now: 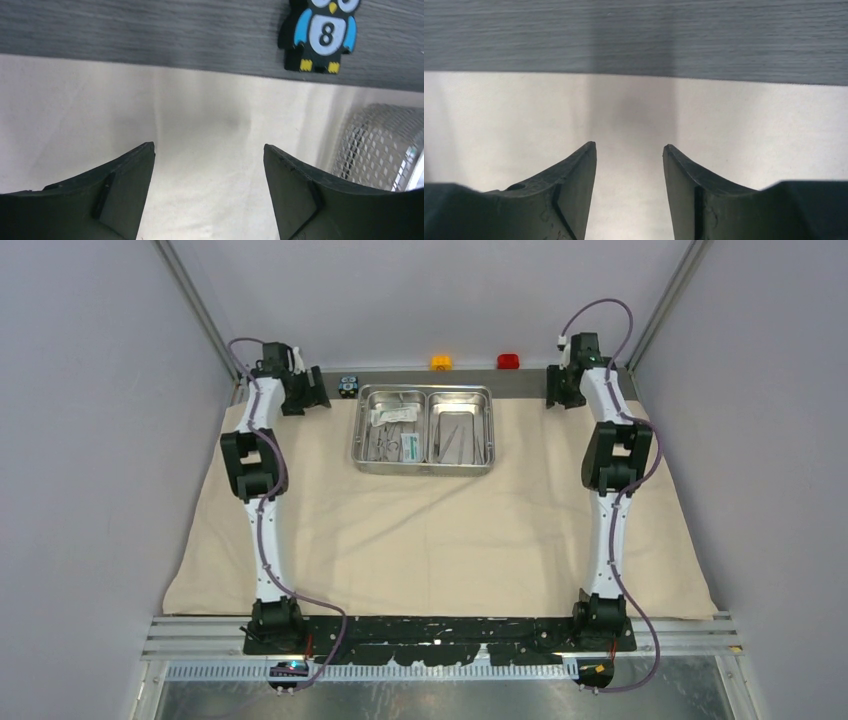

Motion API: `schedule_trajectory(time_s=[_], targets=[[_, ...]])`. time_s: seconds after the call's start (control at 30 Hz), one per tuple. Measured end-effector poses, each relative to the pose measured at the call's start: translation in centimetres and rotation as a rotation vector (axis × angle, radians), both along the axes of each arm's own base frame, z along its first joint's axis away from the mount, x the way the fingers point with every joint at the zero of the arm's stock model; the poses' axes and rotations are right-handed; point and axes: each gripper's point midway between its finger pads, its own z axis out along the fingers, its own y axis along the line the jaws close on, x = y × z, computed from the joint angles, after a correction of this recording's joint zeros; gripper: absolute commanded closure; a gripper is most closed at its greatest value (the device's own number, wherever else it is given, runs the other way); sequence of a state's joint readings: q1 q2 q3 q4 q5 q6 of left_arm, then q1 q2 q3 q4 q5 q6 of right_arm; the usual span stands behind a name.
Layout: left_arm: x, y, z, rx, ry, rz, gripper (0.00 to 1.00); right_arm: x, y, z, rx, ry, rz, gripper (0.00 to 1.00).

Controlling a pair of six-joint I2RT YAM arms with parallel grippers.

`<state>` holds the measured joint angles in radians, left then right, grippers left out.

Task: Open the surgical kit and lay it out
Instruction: Smooth out the surgical kit at the center of the board.

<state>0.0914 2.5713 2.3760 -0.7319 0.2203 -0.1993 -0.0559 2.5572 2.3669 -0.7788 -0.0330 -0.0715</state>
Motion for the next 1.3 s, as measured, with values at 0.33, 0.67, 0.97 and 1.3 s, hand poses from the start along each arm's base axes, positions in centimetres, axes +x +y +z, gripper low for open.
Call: schedule_trajectory(time_s=[0.33,0.67,0.97,1.3], targets=[[-6.4,-2.4,3.0,-0.044,0.031,-0.115,0.08,-5.0,3.7,7.1,0.080,-0.083,0.082,0.34],[-9.1,-4.0,0.7,0.068,0.084,-0.236,0.10,-6.5,7.1,2.8,0.040,0.002,0.170,0.36],[-9.4,-4.5,-1.5,0.149,0.126,-0.289,0.29,-7.1,6.5,-1.5,-0.009,0.093,0.180,0.42],[-8.4,-4.3,-1.8,0.196,0.159,-0.307,0.66,-6.5,6.3,-1.8,-0.027,0.112,0.196,0.74]])
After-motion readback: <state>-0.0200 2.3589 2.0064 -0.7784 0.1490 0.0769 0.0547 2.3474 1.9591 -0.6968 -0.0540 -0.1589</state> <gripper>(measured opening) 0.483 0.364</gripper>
